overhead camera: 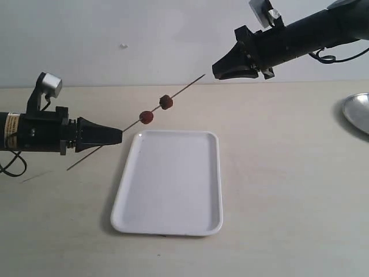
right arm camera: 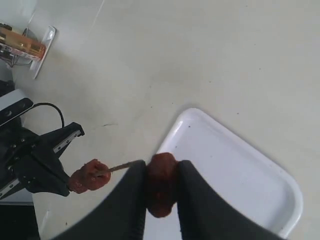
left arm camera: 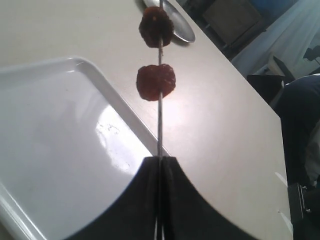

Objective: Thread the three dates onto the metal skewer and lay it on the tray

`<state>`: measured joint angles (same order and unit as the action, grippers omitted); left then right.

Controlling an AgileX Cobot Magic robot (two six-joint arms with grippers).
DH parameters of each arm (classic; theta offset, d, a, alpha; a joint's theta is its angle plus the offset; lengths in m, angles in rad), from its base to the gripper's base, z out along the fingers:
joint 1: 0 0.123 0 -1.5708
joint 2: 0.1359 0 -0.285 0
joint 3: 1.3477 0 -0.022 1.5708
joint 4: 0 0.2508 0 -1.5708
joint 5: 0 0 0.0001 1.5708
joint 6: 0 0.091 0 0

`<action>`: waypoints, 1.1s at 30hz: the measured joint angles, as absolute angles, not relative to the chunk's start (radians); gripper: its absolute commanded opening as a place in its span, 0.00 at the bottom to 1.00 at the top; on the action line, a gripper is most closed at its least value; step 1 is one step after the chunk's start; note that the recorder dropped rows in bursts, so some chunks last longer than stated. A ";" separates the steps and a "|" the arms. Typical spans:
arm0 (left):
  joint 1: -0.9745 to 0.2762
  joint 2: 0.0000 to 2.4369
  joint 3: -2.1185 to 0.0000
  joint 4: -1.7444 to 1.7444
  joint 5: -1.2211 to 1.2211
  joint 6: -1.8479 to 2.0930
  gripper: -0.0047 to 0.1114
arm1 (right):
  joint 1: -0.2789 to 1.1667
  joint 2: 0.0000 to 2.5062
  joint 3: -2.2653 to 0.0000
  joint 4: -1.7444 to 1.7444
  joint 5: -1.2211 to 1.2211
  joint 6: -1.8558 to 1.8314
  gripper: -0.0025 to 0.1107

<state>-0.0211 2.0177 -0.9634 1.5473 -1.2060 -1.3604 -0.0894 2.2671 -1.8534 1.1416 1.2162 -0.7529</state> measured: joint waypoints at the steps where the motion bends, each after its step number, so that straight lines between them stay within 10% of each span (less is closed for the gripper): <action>1: -0.021 2.018 -0.963 1.547 -1.206 -1.358 0.04 | -0.089 2.267 -1.853 1.142 1.216 -0.753 0.20; 33: -0.016 2.155 -1.168 1.669 -1.206 -1.184 0.04 | -0.093 2.225 -1.853 1.056 1.216 -0.746 0.20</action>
